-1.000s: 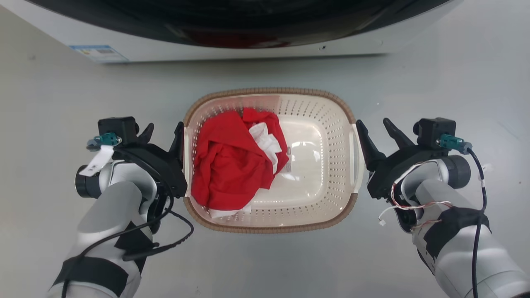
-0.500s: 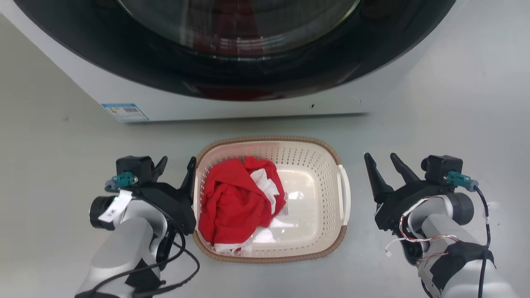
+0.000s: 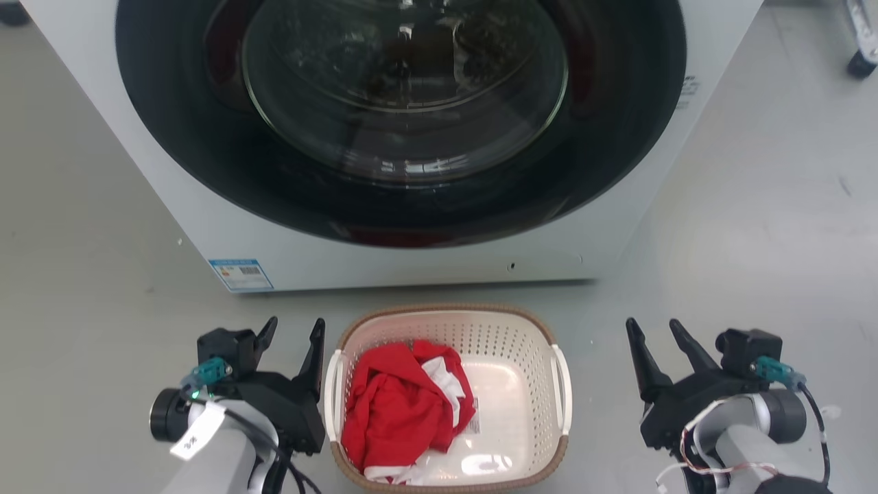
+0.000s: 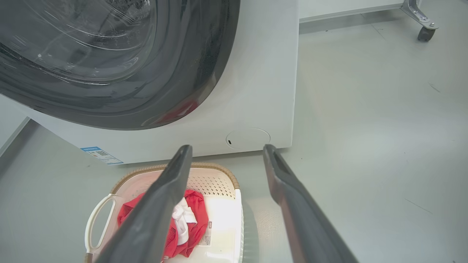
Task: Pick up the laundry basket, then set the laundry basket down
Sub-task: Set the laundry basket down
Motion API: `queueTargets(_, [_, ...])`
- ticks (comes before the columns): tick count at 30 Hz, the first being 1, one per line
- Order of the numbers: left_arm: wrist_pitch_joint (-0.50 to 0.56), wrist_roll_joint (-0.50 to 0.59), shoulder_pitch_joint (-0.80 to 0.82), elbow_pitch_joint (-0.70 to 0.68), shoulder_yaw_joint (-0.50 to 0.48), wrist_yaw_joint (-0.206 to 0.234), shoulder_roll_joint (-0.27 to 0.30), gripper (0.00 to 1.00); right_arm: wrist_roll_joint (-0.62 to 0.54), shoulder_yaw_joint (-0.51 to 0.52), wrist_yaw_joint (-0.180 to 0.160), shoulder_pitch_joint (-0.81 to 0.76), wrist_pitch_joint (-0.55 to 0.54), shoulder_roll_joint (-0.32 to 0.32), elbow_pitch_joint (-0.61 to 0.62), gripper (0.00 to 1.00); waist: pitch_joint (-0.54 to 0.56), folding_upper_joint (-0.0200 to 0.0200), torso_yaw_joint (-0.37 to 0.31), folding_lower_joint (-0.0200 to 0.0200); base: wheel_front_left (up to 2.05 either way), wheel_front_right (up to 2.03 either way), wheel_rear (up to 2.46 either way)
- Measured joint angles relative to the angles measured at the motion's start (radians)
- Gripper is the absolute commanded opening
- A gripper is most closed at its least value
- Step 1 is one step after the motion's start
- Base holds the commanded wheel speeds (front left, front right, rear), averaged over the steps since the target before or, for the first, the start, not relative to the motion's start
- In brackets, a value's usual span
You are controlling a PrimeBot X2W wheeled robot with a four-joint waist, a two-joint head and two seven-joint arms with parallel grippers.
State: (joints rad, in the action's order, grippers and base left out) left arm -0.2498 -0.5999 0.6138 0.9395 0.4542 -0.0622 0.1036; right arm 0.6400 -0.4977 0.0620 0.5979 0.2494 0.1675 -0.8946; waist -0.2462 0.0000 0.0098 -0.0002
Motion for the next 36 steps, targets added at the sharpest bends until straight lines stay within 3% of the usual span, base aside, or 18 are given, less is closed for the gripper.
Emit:
queueTargets(21, [0.000,0.129,-0.397,-0.480,-0.040,0.134,0.063,1.00,-0.114,0.081,-0.116,-0.320,0.000,0.061,0.354,1.00,0.226,0.0000,0.001,0.0001,0.00,0.00,0.00])
queueTargets(36, [0.000,0.163,-0.593,-0.668,-0.097,0.169,0.086,1.00,-0.159,0.134,-0.159,-0.512,0.000,0.076,0.567,1.00,0.285,0.0000,0.001,0.0002,0.00,0.00,0.00])
